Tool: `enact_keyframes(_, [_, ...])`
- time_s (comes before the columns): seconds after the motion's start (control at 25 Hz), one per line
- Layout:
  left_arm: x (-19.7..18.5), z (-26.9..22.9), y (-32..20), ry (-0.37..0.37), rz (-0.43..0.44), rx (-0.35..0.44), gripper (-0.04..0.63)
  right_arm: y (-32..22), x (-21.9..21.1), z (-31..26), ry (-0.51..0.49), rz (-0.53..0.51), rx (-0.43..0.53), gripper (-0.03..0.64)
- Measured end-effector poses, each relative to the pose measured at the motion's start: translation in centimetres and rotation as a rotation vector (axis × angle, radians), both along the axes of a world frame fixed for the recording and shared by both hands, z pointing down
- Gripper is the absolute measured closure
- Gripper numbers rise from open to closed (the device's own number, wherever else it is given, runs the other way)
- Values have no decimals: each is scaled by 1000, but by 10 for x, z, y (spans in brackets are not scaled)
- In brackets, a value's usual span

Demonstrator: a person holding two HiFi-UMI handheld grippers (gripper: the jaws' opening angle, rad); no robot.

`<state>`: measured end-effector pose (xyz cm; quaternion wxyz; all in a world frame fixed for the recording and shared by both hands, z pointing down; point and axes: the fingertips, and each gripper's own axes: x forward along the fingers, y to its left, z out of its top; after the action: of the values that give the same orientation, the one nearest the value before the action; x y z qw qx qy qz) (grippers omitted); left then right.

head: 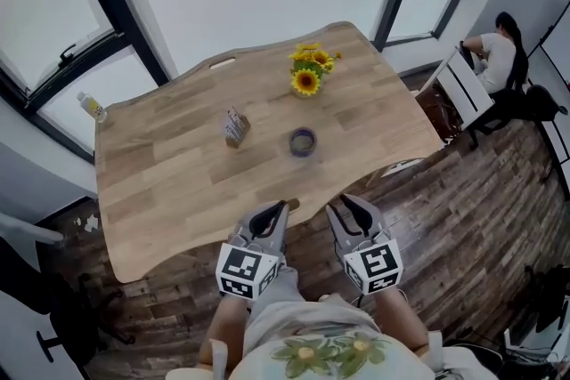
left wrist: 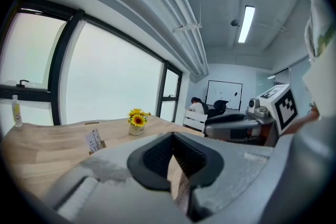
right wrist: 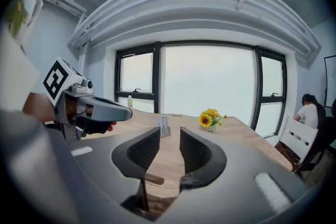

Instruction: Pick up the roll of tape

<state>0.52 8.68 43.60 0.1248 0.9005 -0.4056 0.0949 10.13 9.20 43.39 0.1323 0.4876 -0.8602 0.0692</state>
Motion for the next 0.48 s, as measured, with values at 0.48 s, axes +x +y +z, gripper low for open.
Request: enact_keyframes(0.48, [-44, 13, -63, 14, 84, -29, 591, -55, -47, 35, 111, 1, -117, 433])
